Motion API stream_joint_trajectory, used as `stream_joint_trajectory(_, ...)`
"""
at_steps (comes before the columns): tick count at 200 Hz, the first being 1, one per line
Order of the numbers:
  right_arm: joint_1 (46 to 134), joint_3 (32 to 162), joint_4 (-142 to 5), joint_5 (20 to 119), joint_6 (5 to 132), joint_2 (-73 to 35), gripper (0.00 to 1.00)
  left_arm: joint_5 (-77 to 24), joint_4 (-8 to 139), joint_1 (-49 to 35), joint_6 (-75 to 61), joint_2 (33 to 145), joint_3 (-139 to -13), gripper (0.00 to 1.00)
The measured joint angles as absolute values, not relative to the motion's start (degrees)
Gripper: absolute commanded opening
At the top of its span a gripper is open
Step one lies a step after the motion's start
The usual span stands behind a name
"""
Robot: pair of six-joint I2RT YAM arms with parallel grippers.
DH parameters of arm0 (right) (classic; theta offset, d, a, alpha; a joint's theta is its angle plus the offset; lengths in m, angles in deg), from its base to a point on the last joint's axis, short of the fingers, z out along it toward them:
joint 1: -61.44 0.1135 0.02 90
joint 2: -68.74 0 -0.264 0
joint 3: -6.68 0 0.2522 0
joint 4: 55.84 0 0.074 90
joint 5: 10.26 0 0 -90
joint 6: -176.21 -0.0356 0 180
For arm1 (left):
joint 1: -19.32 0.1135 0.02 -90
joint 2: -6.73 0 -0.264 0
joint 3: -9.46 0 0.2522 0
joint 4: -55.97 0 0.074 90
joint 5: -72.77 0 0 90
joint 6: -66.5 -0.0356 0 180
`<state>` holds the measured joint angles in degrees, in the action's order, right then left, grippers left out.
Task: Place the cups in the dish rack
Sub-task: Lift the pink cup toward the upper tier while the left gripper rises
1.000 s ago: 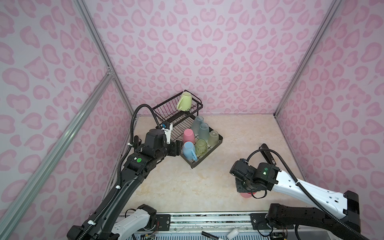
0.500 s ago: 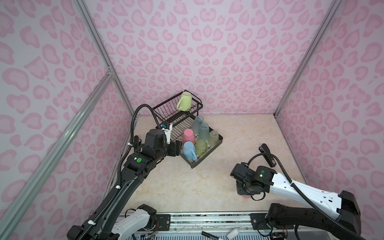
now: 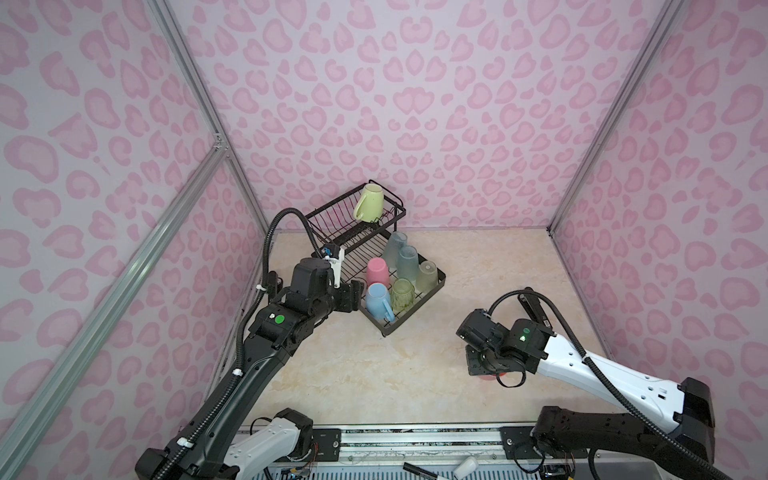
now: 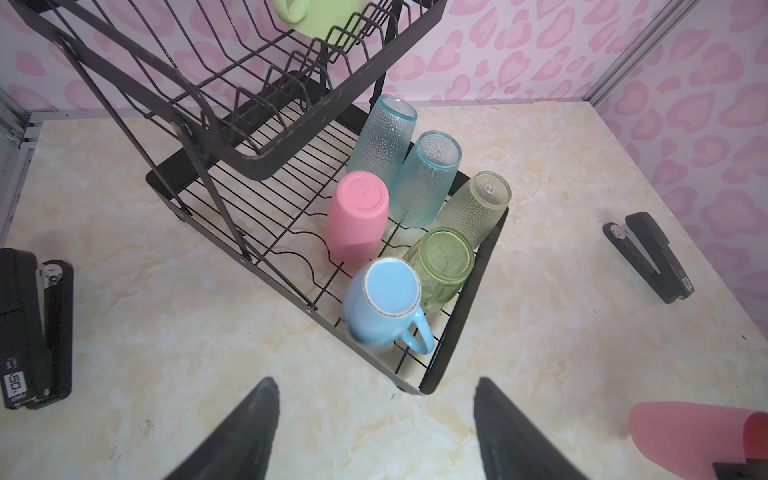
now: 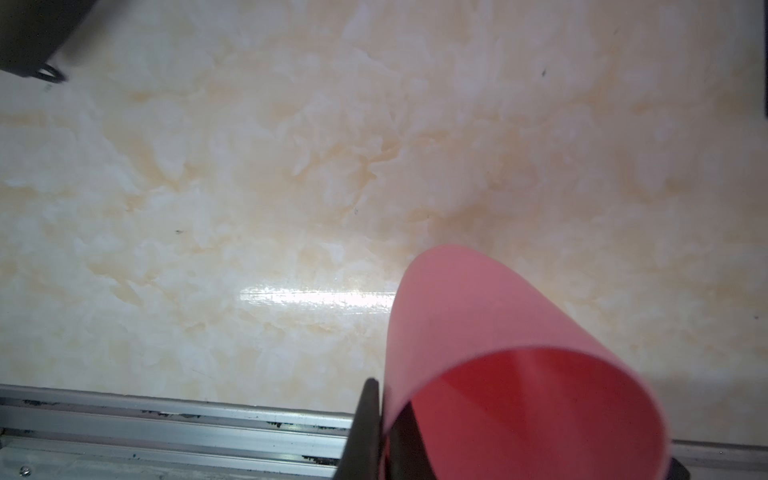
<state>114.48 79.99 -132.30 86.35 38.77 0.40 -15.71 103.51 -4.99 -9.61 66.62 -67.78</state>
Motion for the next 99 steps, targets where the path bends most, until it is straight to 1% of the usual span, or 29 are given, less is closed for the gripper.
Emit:
stream_joint_trajectory(20,113.64,86.89,-132.58,87.92,42.5,-1.5,0.0,-15.23,103.58,-4.99,-9.59,66.67,-67.81,0.77)
stream_joint_trajectory(46,109.97,95.05,-130.55,88.45,49.06,-3.53,0.0,-14.86,103.95,-4.93,-8.52,66.73,-68.22,0.79)
stream_joint_trajectory(71,105.4,104.14,-125.2,86.09,55.16,-7.03,0.0,-14.95,104.89,-4.9,-6.51,67.56,-71.54,0.81)
stream_joint_trajectory(87,104.12,110.06,-120.32,84.88,58.28,-9.44,0.0,-15.49,105.85,-4.9,-4.54,68.09,-75.0,0.83)
stream_joint_trajectory(99,103.52,113.71,-116.32,83.03,60.21,-10.83,0.0,-15.54,106.77,-4.86,-2.83,68.57,-77.93,0.89)
